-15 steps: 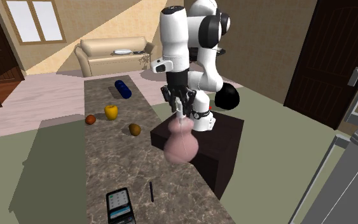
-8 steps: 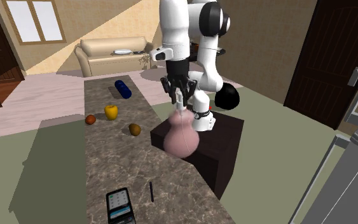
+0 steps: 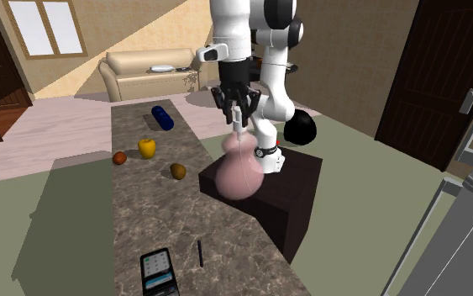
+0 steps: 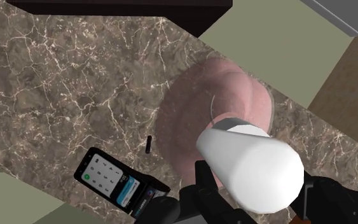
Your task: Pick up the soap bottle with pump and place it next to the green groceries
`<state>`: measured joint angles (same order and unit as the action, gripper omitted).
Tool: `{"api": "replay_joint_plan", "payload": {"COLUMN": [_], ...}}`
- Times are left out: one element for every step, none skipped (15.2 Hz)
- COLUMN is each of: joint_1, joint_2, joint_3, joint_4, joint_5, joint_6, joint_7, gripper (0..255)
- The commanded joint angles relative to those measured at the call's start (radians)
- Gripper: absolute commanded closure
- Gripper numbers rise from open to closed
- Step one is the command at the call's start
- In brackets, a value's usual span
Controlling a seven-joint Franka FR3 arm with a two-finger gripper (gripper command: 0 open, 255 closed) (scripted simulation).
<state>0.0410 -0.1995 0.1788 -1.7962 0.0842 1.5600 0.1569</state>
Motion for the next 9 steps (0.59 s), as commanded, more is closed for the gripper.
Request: {"api": "replay_joint_plan", "payload": {"joint_1": [0.000, 0.000, 0.000, -0.001, -0.001, -0.001, -0.001, -0.001, -0.011], "joint_2": [0.004, 0.007, 0.011, 0.016, 0.020, 0.025, 0.030, 0.035, 0.023], "joint_3": [0.000, 0.000, 0.000, 0.000, 0.000, 0.000, 0.000, 0.000, -0.015], "joint_4": [0.032, 0.050, 0.068, 0.086, 0.105, 0.124, 0.143, 0.162, 0.150], "joint_5": [-0.001, -0.001, -0.002, -0.003, -0.003, -0.004, -0.005, -0.005, -0.007], "joint_6": [-0.028, -0.042, -0.056, -0.070, -0.084, -0.098, -0.112, -0.126, -0.127], "joint_7": [0.002, 0.003, 0.004, 0.006, 0.007, 0.008, 0.009, 0.011, -0.015], "gripper": [255, 255, 255, 255, 255, 255, 255, 255, 255]}}
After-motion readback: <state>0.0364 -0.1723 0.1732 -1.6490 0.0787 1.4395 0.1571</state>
